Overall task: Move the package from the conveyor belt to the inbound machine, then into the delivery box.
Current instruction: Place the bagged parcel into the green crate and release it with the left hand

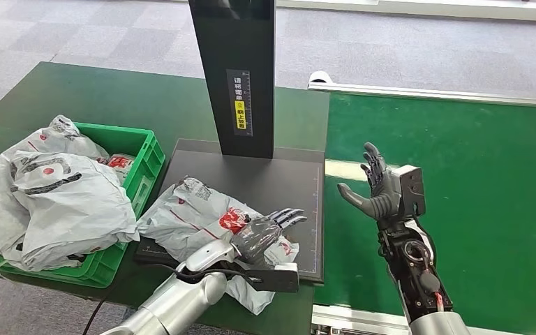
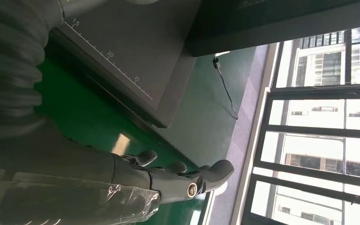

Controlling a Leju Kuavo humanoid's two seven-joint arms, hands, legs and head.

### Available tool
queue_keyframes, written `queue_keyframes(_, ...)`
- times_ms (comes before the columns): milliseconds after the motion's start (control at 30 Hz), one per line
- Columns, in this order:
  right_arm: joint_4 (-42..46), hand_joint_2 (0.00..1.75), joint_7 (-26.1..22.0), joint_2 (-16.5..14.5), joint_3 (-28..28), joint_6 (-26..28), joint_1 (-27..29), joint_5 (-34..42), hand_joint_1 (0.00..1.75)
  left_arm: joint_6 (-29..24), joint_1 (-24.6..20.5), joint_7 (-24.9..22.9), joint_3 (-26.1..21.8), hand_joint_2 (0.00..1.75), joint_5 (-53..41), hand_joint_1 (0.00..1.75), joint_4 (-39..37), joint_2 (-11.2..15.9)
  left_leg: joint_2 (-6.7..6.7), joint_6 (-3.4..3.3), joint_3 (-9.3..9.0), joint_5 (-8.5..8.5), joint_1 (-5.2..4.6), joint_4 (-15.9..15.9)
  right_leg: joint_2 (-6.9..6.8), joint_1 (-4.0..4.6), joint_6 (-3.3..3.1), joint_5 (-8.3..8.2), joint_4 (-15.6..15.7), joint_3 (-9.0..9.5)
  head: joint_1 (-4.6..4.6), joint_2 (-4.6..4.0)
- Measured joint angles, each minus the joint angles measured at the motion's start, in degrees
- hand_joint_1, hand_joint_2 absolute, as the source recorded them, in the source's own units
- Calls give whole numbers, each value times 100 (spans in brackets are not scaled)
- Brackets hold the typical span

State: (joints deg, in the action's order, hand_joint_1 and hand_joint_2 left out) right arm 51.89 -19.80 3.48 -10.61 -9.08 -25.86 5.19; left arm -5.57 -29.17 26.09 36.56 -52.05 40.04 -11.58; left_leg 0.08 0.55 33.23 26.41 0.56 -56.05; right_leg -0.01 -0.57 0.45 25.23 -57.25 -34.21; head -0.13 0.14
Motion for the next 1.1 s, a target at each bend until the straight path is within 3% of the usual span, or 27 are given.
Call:
queue_keyframes(367,19,175,3,-32,52,-8,8,-49,0,-166,-93,-160,-57,175,-309,2,-220,-60,-2,0,-24,0,0,1,-1,0,0,0,0,27,1,-1)
queue_keyframes(500,19,175,2,-41,64,-8,7,-50,0,-166,-99,-163,-59,175,-310,175,-253,-63,-2,0,-27,0,0,1,-1,0,0,0,0,30,1,0)
queue_keyframes(667,20,175,-1,-43,71,-16,9,-55,0,-290,-76,-5,-107,175,-228,175,-296,-62,-1,0,-27,0,0,1,-1,0,0,0,0,28,1,-1)
queue_keyframes(933,50,175,-24,-15,75,-78,25,12,0,-1277,93,798,-232,175,-111,175,6,-52,-3,0,-18,0,0,0,0,0,0,0,0,19,0,1)
queue_keyframes(1100,50,175,-25,-7,75,-78,24,21,0,-1413,121,874,-276,175,-80,175,152,-52,-2,0,-17,0,0,0,0,0,0,1,0,19,1,1)
